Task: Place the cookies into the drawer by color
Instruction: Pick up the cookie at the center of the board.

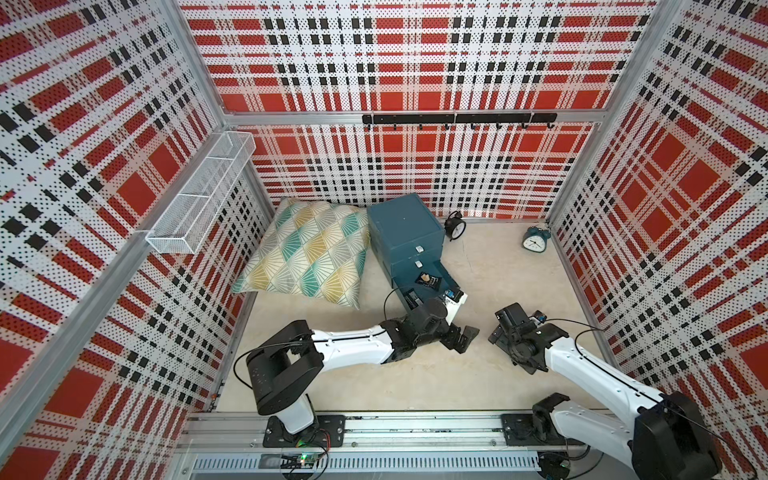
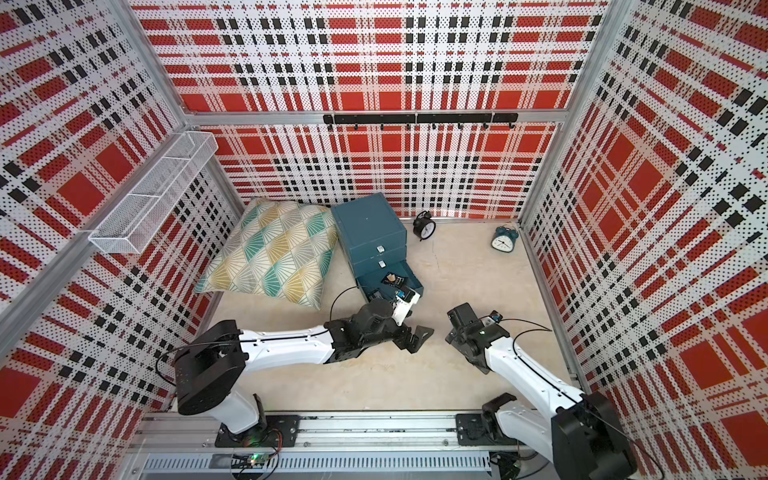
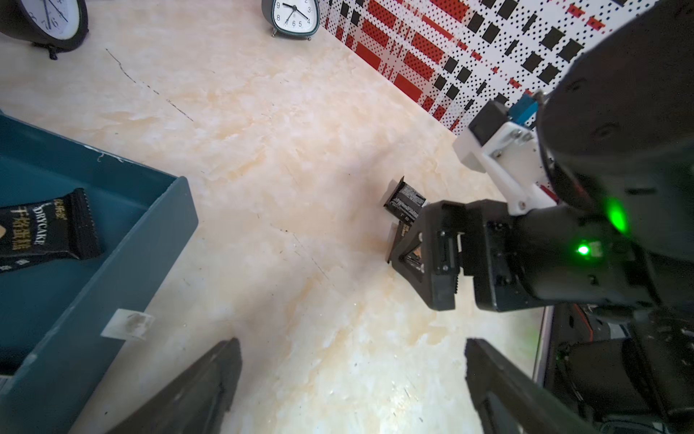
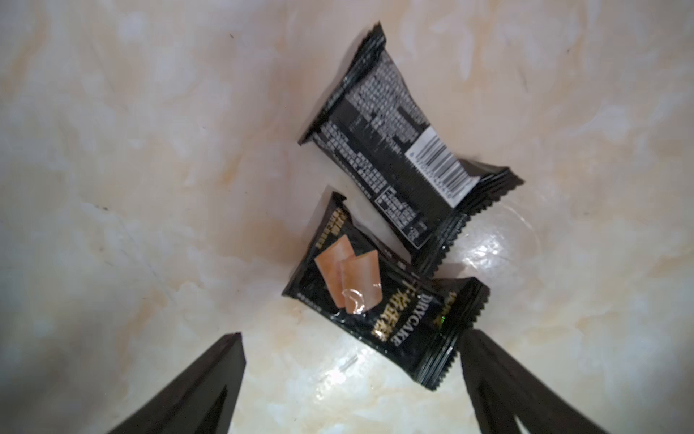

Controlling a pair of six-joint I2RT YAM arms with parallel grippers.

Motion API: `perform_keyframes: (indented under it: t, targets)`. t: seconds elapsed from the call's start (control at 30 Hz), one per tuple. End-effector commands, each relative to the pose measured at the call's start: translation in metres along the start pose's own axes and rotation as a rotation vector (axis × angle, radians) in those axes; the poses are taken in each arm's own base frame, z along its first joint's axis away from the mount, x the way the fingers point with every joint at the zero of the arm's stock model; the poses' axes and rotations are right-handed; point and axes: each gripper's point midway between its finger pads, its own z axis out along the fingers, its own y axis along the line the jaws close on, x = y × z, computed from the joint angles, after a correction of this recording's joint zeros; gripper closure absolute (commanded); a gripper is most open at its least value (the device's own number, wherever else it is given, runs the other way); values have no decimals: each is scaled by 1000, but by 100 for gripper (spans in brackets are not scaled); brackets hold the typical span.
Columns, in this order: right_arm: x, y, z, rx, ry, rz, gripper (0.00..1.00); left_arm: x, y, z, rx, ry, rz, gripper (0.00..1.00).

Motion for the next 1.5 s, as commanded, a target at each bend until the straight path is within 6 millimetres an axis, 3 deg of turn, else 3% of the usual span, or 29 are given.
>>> perform_keyframes:
  t: [0.0,0.2,0.43,0.7,0.83,0.97,1.27,1.47]
  targets:
    - [3,19,5,-75,21,-33,5,-10,-3,-3,3,-27,17,1]
    - [12,44,3,-146,55,-42,7,-12,-4,-5,2,-34,17,1]
    - [8,71,-1,-183,55,-45,7,-18,-3,-14,-3,-68,16,1]
    - [-16,61,-26,-148,-52,-81,7,-32,-4,-36,3,-151,8,1]
    - [-24,69,-31,-174,-101,-289,7,-36,-4,-44,8,-181,3,1]
    - [-24,74,-25,-194,-118,-437,7,-36,-5,-45,13,-182,2,1]
    - [-11,62,6,-143,9,-480,13,-27,-9,-26,30,-98,15,1]
    - [7,54,19,-141,75,-484,20,-28,-7,-28,27,-106,11,1]
